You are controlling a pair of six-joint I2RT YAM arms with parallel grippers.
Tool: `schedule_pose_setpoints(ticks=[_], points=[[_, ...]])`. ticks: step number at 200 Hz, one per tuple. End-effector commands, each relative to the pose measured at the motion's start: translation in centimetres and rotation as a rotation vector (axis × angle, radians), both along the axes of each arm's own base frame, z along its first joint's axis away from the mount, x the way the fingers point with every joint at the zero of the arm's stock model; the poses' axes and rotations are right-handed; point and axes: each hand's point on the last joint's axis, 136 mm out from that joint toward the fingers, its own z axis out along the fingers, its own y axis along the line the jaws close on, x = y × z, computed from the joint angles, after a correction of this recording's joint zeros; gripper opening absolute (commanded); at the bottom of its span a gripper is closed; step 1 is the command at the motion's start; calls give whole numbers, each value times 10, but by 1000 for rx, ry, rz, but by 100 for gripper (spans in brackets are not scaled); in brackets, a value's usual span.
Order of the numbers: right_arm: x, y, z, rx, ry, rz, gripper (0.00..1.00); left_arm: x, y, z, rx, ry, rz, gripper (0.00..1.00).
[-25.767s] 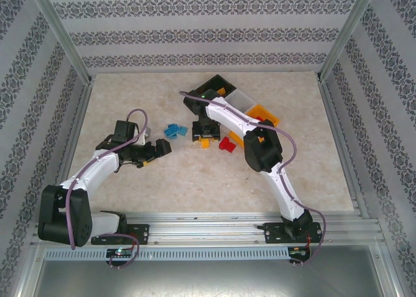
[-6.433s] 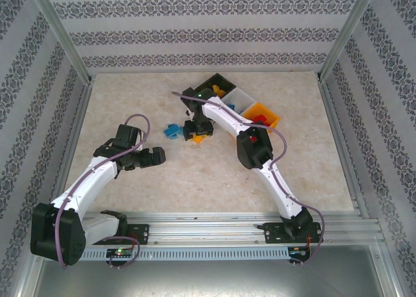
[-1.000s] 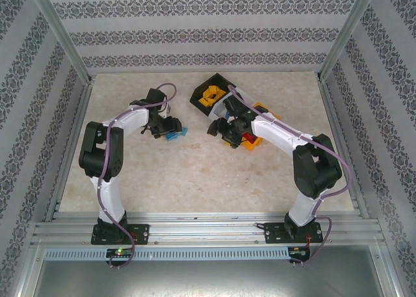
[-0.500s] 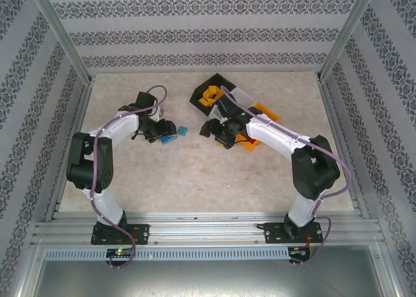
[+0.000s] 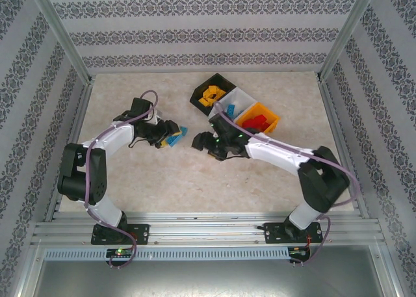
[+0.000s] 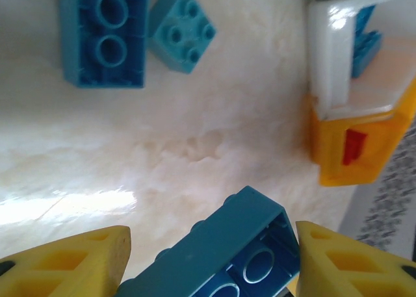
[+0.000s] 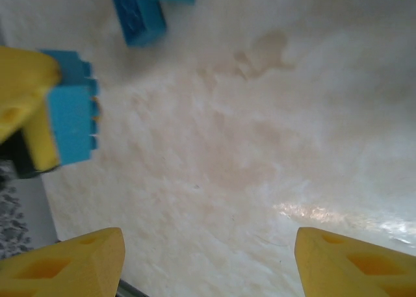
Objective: Sort the legos into containers by color
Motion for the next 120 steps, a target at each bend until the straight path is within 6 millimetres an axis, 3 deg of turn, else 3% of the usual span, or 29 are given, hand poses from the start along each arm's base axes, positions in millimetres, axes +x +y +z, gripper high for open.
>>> schedule_pose_setpoints(ticks=[1,31,62,88,120], points=[[21,-41,40,-7,-136,-157,70,25,-9,25,-141,-41,101,39],[13,-99,39,-29,-129,-317,71,51,-24,31,-226,-53,176,39],[-7,-138,25,-16,-75,-423,71,76,-54,37,-286,-65,183,39],[-28,-157,12,-39,-29,-459,71,92,-84,39,-314,-68,162,39],[-45,-162,2,-18,19,-475,71,112,-121,36,-350,-71,132,40]])
